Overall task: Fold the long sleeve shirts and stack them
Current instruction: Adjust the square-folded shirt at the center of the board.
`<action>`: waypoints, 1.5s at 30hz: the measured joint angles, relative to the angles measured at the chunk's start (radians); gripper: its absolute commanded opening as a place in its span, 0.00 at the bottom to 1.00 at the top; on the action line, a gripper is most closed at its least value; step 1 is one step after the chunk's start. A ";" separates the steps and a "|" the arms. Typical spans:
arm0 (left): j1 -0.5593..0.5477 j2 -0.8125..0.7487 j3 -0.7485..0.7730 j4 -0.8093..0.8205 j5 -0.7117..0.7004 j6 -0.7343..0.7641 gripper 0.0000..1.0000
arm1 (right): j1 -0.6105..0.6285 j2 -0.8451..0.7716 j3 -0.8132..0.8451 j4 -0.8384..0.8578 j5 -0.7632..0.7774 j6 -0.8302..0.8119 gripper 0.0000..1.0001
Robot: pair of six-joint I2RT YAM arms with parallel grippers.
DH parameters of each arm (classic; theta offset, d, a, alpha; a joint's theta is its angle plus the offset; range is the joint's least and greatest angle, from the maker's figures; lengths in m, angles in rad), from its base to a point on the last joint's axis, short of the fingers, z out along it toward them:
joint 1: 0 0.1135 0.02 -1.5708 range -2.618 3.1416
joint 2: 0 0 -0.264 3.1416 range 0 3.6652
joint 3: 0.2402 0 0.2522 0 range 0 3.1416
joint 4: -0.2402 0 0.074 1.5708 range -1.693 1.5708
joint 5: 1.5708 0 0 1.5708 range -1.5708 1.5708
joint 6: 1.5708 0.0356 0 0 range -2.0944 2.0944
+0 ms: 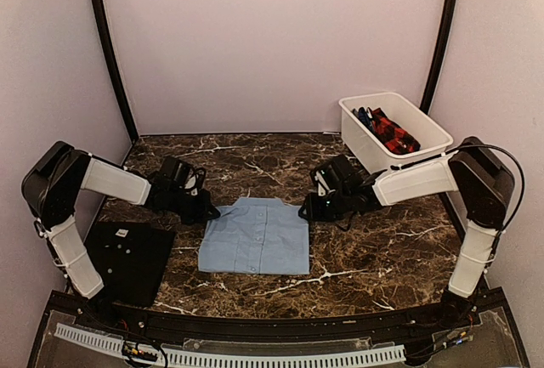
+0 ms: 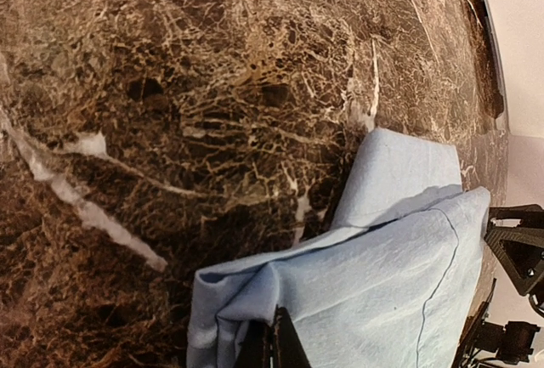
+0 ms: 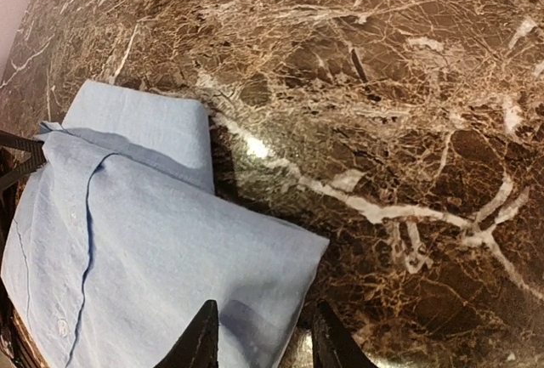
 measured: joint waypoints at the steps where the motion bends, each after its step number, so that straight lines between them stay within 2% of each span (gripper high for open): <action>1: 0.000 0.007 0.003 0.004 0.004 0.000 0.00 | -0.002 0.010 0.000 0.010 -0.004 0.000 0.33; 10: -0.065 0.070 0.027 0.087 0.022 -0.041 0.00 | -0.027 0.021 -0.042 0.051 0.011 0.005 0.30; 19: -0.192 0.112 0.072 0.127 0.045 -0.134 0.00 | -0.051 -0.193 -0.206 -0.003 0.096 0.032 0.32; 24: -0.199 0.110 0.113 0.098 0.048 -0.141 0.00 | -0.067 -0.272 -0.266 -0.009 0.108 0.040 0.32; 31: -0.197 0.082 0.145 0.050 0.041 -0.133 0.01 | -0.096 -0.269 -0.280 -0.006 0.109 0.040 0.29; 35: -0.197 0.069 0.153 0.022 0.030 -0.115 0.11 | -0.099 -0.253 -0.280 -0.002 0.109 0.039 0.28; 40: -0.195 0.055 0.173 -0.037 -0.005 -0.073 0.33 | -0.100 -0.236 -0.280 -0.002 0.109 0.037 0.26; 45: -0.173 0.017 0.180 -0.092 -0.043 -0.021 0.37 | -0.103 -0.228 -0.280 0.000 0.108 0.036 0.26</action>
